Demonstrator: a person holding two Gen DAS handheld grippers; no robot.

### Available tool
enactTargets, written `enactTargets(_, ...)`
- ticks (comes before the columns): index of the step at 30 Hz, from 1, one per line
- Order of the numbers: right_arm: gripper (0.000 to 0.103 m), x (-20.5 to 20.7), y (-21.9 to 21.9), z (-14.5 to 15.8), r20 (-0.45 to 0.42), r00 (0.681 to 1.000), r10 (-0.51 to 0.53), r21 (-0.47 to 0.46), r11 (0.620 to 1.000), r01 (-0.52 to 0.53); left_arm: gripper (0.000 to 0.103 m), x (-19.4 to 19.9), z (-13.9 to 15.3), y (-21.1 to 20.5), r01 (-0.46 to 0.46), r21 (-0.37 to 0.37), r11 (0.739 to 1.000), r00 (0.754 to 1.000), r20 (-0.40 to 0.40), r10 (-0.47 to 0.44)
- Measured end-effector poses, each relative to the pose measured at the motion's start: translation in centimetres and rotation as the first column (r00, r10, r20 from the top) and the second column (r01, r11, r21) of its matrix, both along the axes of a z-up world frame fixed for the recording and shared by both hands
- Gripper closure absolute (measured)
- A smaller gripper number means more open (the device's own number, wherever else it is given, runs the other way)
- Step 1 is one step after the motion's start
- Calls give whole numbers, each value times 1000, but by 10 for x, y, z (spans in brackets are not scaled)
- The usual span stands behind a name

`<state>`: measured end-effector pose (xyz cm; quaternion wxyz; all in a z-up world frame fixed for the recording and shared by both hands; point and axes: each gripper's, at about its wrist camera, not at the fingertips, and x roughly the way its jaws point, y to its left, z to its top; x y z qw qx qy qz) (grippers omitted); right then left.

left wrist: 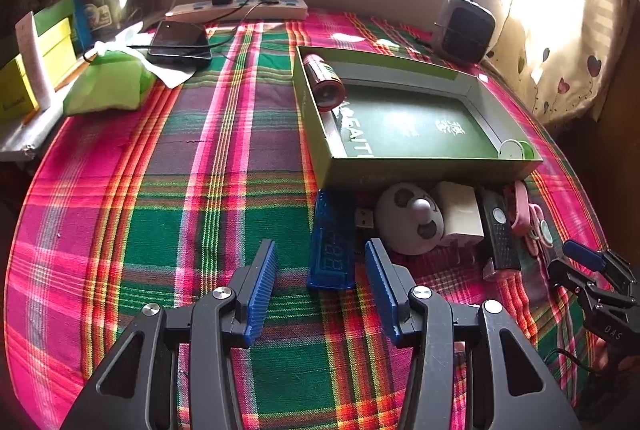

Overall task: Organize rigid objects
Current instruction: 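Grasp the black stapler with the right tool while the left tool grasps the blue USB meter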

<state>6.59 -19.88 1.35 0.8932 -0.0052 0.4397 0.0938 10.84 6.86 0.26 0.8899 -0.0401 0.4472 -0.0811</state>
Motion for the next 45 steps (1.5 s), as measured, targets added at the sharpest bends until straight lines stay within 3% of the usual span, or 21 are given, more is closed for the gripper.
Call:
enactTargets(8,47,8,11,-3,10,1000,10,-84,996,-9,58,3,-1,-7,-3,56,998,1000,10,3)
enactTargets(15,47,15,1,-3,6,1000,-30,-79,996,31,58,6,-3,-17,-16,141,990,1000,29,12)
enactTargets(26,47,19,-6,-2,4,999,-41,-72,997,41,58,11,-3,-16,-33,147,989,999,34,29)
enactTargets(31,56,20,-10,-1,7,999,-51,-66,996,52,60,12,-3,-16,-42,147,988,999,35,37)
enactTargets(38,77,19,-15,0,12,998,-61,-63,996,61,75,9,-2,-13,-61,134,989,998,36,56)
enactTargets(45,79,18,-14,0,13,998,-60,-64,996,61,82,8,-2,-10,-70,121,990,997,37,66)
